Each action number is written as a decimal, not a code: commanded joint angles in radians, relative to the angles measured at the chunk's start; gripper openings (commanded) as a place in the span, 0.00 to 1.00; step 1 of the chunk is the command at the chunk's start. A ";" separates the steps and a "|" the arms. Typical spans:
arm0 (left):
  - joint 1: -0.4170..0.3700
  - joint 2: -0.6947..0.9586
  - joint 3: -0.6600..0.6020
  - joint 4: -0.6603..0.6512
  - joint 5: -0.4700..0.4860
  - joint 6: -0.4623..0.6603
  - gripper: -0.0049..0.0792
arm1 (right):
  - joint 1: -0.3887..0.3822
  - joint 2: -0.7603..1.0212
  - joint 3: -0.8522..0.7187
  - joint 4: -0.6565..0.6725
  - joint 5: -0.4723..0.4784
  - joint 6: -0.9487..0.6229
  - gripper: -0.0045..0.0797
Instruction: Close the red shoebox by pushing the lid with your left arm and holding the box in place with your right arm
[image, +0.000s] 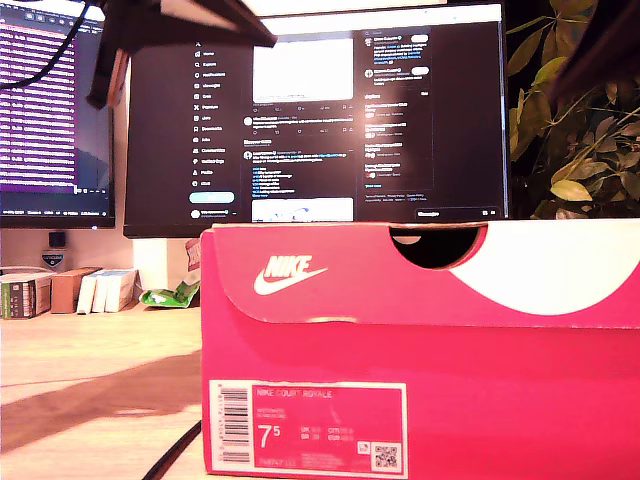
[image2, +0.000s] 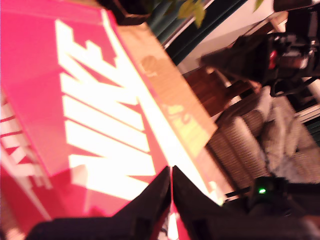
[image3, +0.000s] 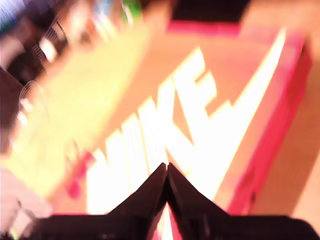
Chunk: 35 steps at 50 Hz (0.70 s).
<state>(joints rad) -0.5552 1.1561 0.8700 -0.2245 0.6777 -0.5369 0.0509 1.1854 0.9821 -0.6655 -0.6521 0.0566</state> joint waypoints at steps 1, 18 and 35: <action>0.012 0.001 0.002 0.000 -0.006 0.024 0.04 | 0.020 0.042 0.001 -0.001 0.019 -0.016 0.04; 0.079 0.000 0.002 -0.046 -0.065 0.180 0.04 | 0.073 0.189 0.000 -0.016 0.122 -0.079 0.04; 0.166 -0.013 0.002 -0.113 -0.070 0.288 0.04 | 0.080 0.208 -0.001 -0.024 0.198 -0.138 0.04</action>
<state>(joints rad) -0.3996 1.1561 0.8700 -0.3370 0.6075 -0.2829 0.1272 1.3834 0.9874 -0.6853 -0.4648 -0.0551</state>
